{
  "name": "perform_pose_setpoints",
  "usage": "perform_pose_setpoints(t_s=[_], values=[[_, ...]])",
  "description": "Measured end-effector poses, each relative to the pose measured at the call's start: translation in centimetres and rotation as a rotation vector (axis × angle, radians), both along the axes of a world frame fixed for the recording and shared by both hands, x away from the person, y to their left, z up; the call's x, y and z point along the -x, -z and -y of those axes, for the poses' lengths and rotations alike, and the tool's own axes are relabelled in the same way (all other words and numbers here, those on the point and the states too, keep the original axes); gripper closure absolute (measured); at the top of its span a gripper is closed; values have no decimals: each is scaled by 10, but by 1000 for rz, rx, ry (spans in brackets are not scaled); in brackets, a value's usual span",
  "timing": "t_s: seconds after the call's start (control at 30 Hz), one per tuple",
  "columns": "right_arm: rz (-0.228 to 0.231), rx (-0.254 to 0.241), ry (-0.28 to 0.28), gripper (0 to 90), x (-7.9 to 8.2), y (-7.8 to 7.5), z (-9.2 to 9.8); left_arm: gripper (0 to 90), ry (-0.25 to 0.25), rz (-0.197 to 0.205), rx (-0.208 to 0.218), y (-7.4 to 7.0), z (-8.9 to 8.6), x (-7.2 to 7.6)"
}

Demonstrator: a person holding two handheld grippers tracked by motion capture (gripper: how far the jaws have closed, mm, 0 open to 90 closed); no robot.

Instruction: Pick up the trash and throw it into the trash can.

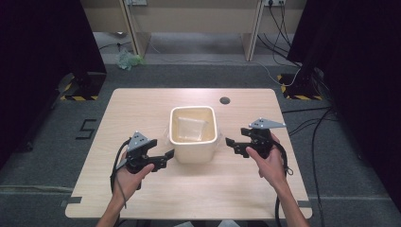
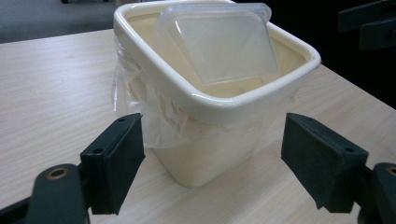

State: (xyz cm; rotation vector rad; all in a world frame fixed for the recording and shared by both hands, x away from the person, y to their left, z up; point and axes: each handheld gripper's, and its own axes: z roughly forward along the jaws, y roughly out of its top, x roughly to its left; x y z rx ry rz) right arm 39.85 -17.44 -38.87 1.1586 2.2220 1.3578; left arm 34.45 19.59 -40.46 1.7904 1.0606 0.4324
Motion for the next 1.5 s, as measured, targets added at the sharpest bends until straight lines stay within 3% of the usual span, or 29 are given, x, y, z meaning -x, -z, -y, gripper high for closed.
perform_pose_setpoints(t_s=[0.2,0.47,0.53,0.7,0.97,1.2,1.3,1.5], values=[[17,-16,6,228,15,8,9,200,24,-2,19,10,0,8],[48,-38,32,227,32,23,19,199,15,3,-5,21,1,15],[33,-7,24,222,34,29,21,198,13,3,-10,23,0,16],[17,-4,34,220,39,38,27,198,3,-24,-17,36,-5,15],[5,15,26,215,41,48,29,196,-3,-29,-22,45,-9,15],[3,28,26,202,42,53,30,190,-2,-61,-42,62,-9,12],[-8,43,17,199,42,57,28,187,4,-86,-58,74,-8,10],[-32,81,6,191,43,67,22,184,7,-105,-82,86,-8,8]])
